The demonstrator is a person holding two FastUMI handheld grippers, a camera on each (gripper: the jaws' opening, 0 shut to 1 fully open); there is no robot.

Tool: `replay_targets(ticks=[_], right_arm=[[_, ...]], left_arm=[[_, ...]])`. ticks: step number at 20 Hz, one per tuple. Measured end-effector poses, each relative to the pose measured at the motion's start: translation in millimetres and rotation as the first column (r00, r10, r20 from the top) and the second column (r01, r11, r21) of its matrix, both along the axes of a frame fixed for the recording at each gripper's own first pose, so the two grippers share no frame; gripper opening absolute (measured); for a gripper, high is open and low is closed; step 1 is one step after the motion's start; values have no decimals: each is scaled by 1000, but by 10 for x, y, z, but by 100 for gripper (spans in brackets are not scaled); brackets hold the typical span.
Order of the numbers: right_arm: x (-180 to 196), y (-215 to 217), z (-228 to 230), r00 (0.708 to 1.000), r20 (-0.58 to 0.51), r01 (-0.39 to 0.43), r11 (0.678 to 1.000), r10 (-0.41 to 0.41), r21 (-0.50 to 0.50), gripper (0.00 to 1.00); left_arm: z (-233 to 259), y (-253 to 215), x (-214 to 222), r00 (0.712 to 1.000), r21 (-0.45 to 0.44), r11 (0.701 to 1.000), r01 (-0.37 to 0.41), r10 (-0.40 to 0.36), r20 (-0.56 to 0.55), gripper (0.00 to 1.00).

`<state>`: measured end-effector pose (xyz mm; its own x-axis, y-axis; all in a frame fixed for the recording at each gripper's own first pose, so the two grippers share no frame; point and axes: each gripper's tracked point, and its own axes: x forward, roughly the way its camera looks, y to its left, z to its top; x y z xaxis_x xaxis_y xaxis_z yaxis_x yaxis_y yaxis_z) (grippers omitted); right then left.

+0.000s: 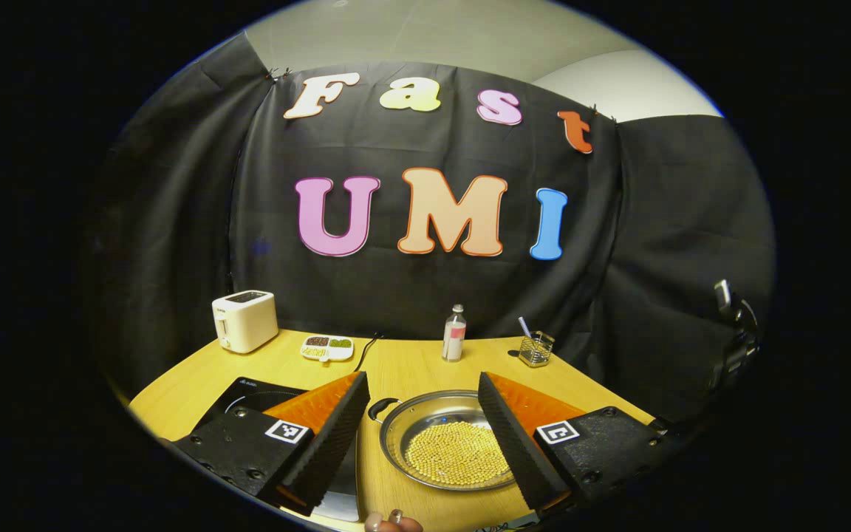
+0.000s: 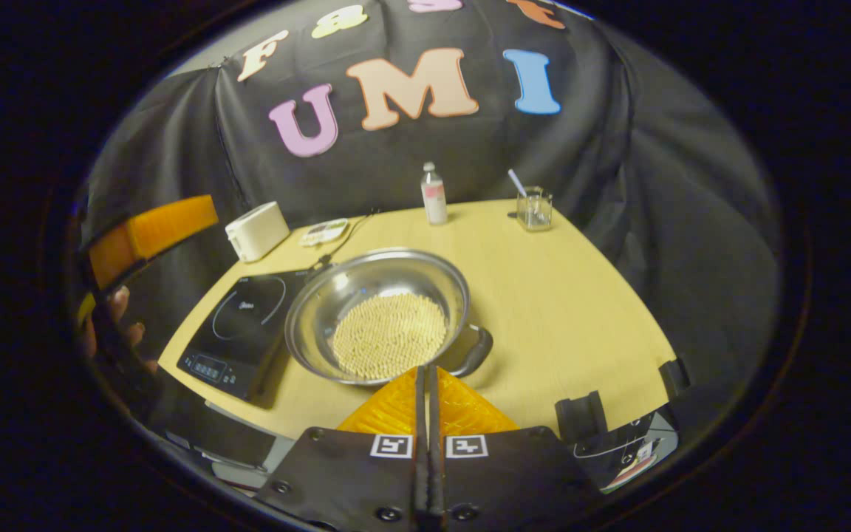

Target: First push the handle of the pot to place it horizontally, then grasp the pot with both hands and set it on the induction cooktop.

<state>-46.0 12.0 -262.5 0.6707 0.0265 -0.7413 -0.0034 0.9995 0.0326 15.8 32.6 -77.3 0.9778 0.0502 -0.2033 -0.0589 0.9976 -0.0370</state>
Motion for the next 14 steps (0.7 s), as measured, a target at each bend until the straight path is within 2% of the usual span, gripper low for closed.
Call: replay_targets(ticks=[1,2,3,5,7,9,11,12,14], right_arm=[[-20,-23,-66,1000,-20,-7,1000,7,2,2],[-24,-36,-131,999,-39,-11,1000,11,5,3],[-40,-49,-206,998,-59,-13,1000,14,11,0],[-10,-57,-368,994,-106,-9,1000,12,30,2],[14,-77,-511,990,-143,-4,999,10,38,0],[35,-86,-583,987,-158,-18,999,23,32,0],[57,-83,-663,983,-179,-23,999,30,38,6],[62,-71,-697,981,-191,-22,999,31,45,0],[75,-76,-745,979,-203,-22,999,32,50,2]], left_arm=[[-24,-10,12,1000,0,1000,-9,9,-6,93],[-66,-2,10,1000,4,1000,-19,19,-18,96],[-91,-4,8,999,8,1000,-25,25,-27,96],[-150,-23,2,998,13,999,-31,32,-47,96],[-180,-23,-2,997,15,999,-37,37,-63,96],[-189,-4,-11,996,30,999,-45,47,-71,96],[-182,40,-2,995,50,997,-57,60,-73,97],[-177,62,1,995,56,996,-65,69,-73,96],[-181,93,14,994,57,995,-78,82,-73,94]])
